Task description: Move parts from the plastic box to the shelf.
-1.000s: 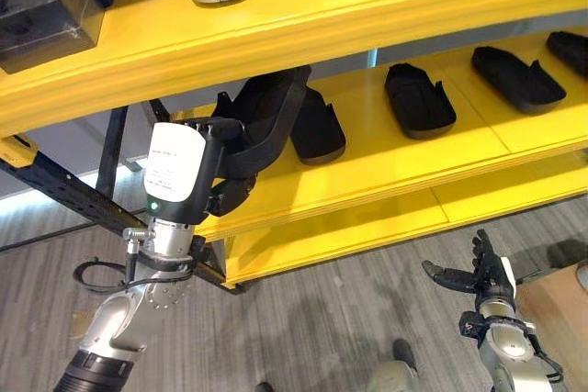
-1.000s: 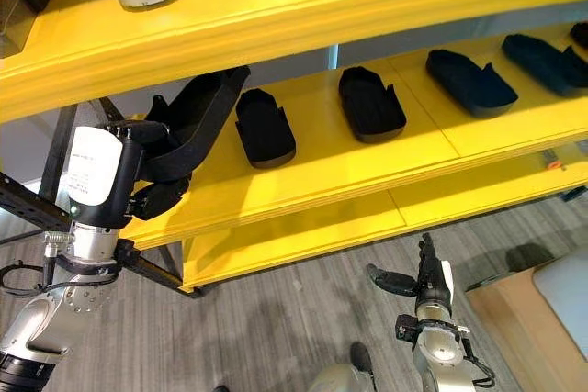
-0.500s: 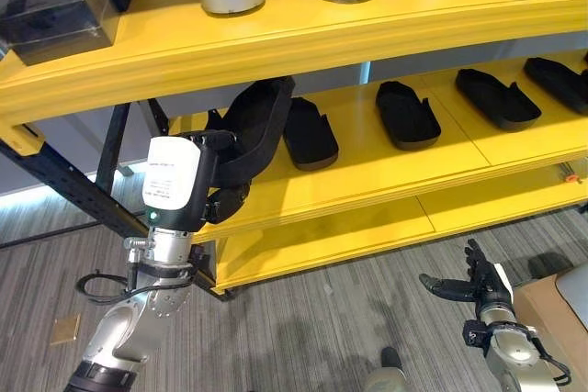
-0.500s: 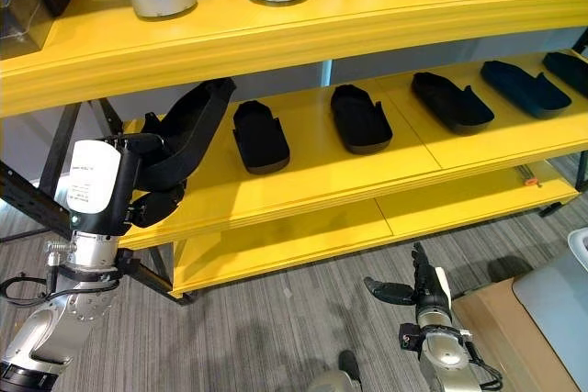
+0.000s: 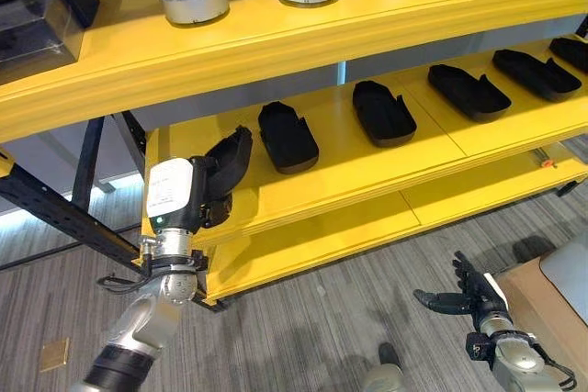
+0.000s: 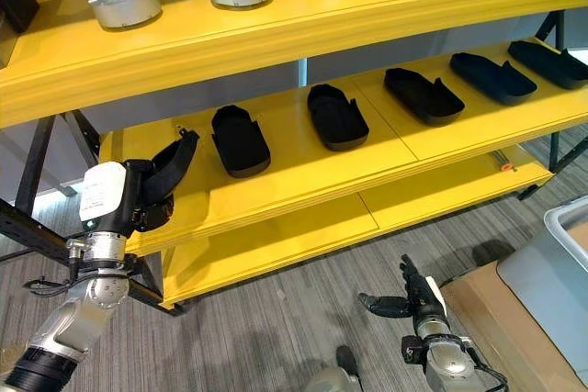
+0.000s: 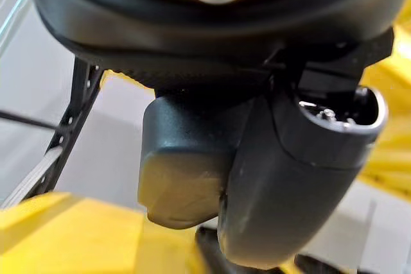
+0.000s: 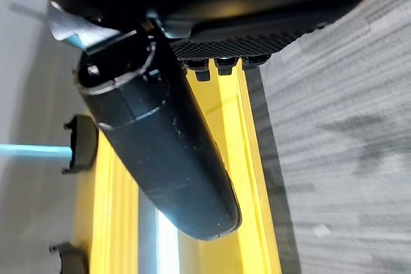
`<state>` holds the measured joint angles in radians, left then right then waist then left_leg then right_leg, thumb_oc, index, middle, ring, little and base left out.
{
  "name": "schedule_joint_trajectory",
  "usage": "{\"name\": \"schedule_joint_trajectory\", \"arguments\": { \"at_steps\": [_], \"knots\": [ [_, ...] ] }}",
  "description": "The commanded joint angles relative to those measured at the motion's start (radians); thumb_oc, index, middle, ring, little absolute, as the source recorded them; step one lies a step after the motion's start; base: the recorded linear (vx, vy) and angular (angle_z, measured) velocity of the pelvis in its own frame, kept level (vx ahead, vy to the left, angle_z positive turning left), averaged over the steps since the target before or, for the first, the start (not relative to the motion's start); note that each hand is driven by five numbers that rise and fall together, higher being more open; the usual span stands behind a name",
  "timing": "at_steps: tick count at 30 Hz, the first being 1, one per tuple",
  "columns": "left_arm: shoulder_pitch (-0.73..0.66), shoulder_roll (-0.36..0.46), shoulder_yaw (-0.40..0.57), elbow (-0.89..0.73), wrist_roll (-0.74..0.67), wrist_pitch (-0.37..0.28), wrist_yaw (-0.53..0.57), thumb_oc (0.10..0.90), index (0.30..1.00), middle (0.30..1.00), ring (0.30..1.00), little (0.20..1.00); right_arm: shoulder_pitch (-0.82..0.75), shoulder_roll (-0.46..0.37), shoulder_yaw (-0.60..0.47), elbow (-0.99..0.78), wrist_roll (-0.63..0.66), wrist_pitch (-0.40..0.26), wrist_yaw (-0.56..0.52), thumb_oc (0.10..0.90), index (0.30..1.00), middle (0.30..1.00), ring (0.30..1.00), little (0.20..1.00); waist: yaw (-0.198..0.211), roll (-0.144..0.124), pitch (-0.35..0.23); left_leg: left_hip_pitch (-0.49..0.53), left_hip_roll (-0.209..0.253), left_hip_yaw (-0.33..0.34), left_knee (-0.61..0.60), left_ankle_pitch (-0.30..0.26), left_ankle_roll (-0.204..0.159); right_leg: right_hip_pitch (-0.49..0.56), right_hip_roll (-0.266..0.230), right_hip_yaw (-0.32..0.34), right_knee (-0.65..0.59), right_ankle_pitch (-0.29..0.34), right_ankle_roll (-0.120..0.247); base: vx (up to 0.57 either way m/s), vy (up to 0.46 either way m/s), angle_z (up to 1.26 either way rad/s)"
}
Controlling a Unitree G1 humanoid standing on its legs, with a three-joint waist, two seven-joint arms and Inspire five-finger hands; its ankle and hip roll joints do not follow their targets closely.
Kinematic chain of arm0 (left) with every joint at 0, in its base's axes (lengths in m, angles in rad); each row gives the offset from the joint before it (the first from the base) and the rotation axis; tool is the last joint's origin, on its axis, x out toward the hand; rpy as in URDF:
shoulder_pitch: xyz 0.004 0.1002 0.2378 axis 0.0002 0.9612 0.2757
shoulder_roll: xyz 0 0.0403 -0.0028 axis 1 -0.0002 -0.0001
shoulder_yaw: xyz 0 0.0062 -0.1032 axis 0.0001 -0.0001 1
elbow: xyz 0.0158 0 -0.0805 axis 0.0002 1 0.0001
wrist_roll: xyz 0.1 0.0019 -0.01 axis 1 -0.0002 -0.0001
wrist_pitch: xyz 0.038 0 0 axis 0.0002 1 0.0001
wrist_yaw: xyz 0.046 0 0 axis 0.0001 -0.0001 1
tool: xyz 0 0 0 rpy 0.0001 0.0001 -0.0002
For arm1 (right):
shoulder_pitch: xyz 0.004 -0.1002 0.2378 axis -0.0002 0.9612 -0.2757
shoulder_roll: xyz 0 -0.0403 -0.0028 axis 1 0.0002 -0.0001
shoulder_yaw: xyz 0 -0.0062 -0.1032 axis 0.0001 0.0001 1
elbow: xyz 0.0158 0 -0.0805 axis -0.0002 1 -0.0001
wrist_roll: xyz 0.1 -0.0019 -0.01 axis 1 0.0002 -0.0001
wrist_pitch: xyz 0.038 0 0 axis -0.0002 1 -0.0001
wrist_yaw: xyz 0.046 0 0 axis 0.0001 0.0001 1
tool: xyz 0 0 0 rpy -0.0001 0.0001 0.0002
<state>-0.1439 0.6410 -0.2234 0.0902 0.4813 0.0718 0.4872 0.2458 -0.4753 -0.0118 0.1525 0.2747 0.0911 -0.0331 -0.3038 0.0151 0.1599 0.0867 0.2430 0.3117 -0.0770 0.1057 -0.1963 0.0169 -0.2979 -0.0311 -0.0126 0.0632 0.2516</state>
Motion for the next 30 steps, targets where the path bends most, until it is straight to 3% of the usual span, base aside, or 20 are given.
{"name": "schedule_joint_trajectory", "arguments": {
  "at_steps": [1,12,20,25,30],
  "knots": [
    [-0.215,0.031,0.099,-0.003,-0.029,0.002,0.121,0.400,0.300,0.300,0.300,0.300,-0.046,-0.089,-0.043,-0.177,-0.030,-0.077,0.024,0.900,1.000,1.000,1.000,1.000,-0.035,-0.005,-0.013,-0.013,-0.002,0.062,0.082,-0.102,0.088,-0.062,0.066,-0.009,0.121,-0.095,-0.055,0.05,0.009,-0.07],
    [-0.323,0.051,0.050,0.186,-0.067,0.117,0.174,0.400,0.300,0.300,0.300,0.300,-0.034,-0.128,-0.049,-0.194,-0.027,-0.074,0.063,0.900,1.000,1.000,1.000,1.000,-0.081,0.006,0.024,-0.046,-0.005,0.092,0.123,-0.116,0.086,-0.111,0.065,0.027,0.156,-0.109,-0.057,0.02,0.024,-0.07],
    [-0.243,0.015,0.154,0.132,-0.189,0.140,0.428,0.400,0.300,0.300,0.300,0.300,0.017,-0.116,-0.067,-0.224,-0.039,-0.107,0.067,0.900,1.000,1.000,1.000,1.000,-0.068,-0.006,0.042,-0.069,-0.007,0.079,0.148,-0.123,0.090,-0.119,0.062,0.019,0.163,-0.115,-0.062,0.00,0.012,-0.02],
    [-0.175,-0.025,0.189,0.074,-0.171,0.148,0.410,0.400,0.300,0.300,0.300,0.300,0.027,-0.110,-0.060,-0.232,-0.043,-0.103,0.075,0.900,1.000,1.000,1.000,1.000,-0.044,-0.018,0.042,-0.073,-0.005,0.058,0.161,-0.128,0.091,-0.105,0.057,0.001,0.158,-0.115,-0.063,0.02,0.016,0.07],
    [-0.155,-0.048,0.152,-0.013,-0.073,0.216,0.285,0.400,0.300,0.300,0.300,0.300,0.016,-0.108,-0.038,-0.252,-0.021,-0.093,0.062,0.900,1.000,1.000,1.000,1.000,-0.005,-0.046,0.053,-0.118,-0.001,0.022,0.218,-0.146,0.096,-0.108,0.056,-0.019,0.195,-0.137,-0.066,0.01,-0.003,0.22]
  ]
}}
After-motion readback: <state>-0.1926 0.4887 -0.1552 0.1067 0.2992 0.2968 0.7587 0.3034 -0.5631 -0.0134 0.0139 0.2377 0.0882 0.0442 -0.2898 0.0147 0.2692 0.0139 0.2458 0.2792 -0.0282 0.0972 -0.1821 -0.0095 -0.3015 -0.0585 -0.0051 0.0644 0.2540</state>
